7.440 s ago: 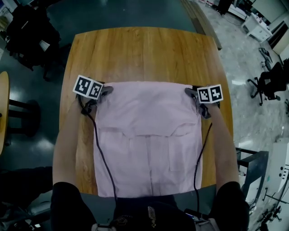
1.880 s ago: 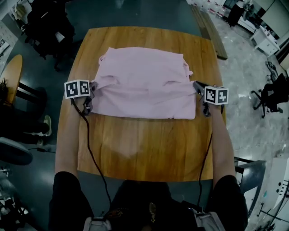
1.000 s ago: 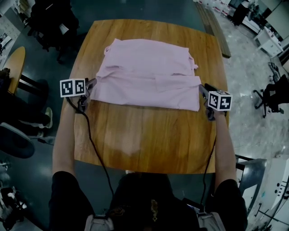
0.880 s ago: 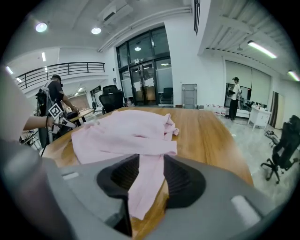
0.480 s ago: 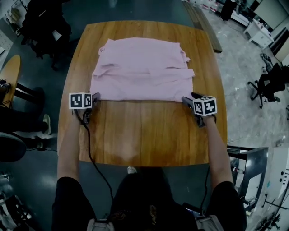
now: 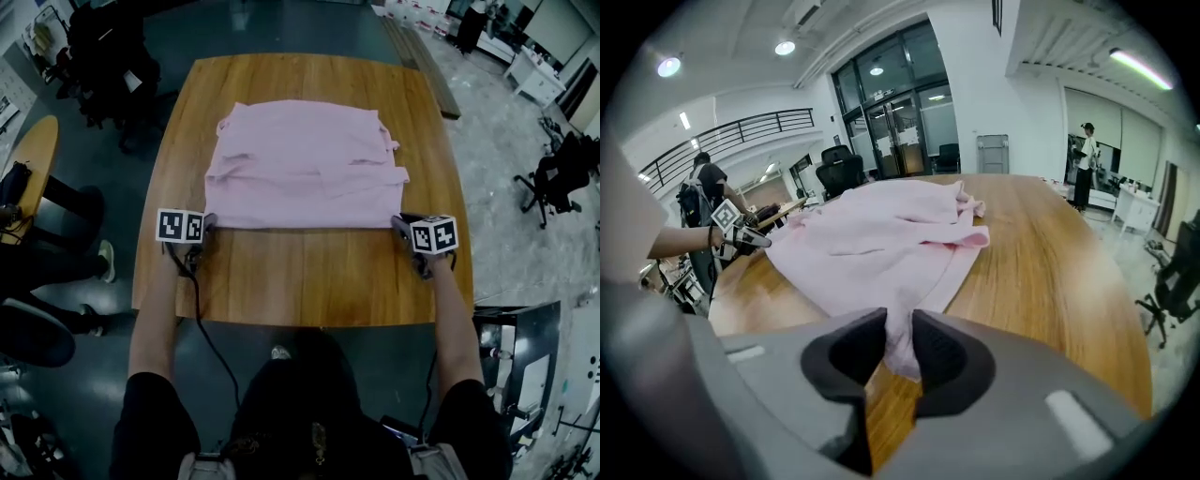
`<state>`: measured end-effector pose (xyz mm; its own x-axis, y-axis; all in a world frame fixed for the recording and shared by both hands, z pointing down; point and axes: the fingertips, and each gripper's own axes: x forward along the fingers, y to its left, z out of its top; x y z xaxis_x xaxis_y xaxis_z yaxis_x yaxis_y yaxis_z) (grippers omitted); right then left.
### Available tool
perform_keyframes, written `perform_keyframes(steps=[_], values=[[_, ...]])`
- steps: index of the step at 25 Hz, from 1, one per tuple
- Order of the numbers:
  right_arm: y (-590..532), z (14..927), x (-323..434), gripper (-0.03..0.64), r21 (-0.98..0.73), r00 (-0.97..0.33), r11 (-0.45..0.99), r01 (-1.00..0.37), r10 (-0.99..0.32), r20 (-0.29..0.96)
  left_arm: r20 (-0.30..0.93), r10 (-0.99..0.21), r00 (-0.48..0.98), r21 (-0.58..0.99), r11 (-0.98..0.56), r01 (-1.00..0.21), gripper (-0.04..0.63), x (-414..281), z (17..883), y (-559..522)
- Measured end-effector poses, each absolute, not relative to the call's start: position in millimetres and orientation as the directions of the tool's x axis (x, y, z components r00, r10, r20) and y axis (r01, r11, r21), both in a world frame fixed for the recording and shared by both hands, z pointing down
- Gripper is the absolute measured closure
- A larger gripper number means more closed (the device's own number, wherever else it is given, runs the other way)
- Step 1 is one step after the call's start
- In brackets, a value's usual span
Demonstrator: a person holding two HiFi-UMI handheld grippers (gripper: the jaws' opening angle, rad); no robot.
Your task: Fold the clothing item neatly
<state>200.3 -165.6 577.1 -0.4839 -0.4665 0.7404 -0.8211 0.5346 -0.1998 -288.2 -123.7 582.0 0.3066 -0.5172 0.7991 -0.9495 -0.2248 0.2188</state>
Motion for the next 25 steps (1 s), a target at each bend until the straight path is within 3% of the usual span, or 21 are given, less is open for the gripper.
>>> perform_keyframes(steps=[7, 17, 25], values=[[-61.3, 561.7, 203.6, 0.535, -0.206, -0.482, 0.518, -0.83, -0.482, 0.731, 0.824, -0.49, 0.285, 0.2, -0.219, -0.955, 0.525, -282.3, 572.1, -18.4], [38.3, 523.8, 198.5, 0.541, -0.155, -0.441, 0.487, -0.86, -0.555, 0.705, 0.788, -0.565, 0.246, 0.141, -0.224, -0.964, 0.528, -286.7, 544.2, 72.1], [62.3, 458.0, 196.4, 0.546, -0.165, -0.478, 0.491, -0.855, -0.625, 0.617, 0.681, -0.68, 0.272, 0.13, -0.254, -0.959, 0.531, -298.0, 463.7, 92.5]])
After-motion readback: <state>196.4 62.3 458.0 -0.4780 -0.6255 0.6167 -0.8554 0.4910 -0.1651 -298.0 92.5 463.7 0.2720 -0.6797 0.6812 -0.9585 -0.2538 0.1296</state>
